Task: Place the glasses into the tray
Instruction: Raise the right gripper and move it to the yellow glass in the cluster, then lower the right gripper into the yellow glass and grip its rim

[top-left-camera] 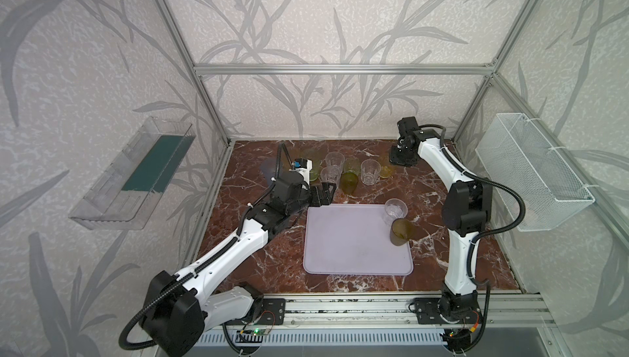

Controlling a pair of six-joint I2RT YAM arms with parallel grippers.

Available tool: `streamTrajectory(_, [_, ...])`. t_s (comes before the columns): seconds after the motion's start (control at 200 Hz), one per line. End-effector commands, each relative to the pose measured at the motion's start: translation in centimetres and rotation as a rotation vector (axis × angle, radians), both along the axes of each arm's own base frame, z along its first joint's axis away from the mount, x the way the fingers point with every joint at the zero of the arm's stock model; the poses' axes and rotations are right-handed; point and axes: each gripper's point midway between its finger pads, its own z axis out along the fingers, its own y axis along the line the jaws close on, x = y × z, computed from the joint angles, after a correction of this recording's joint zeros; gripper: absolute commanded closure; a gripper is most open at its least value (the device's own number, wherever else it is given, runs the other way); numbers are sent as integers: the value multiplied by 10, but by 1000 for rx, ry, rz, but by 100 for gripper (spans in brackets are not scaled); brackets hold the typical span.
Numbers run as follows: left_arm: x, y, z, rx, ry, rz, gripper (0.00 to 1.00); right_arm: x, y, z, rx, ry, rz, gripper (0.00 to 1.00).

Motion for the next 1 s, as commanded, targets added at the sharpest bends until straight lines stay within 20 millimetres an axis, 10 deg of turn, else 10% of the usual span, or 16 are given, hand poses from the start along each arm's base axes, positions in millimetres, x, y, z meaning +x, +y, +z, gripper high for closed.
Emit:
streamTrajectory(0.0, [-1,0,7,-31,-19,2,1,2,-12,-3,-40,14,-20,65])
streamTrajectory(0.995, [-5,1,3,-45,2,3,1,14,-12,-20,79,10,-72,78])
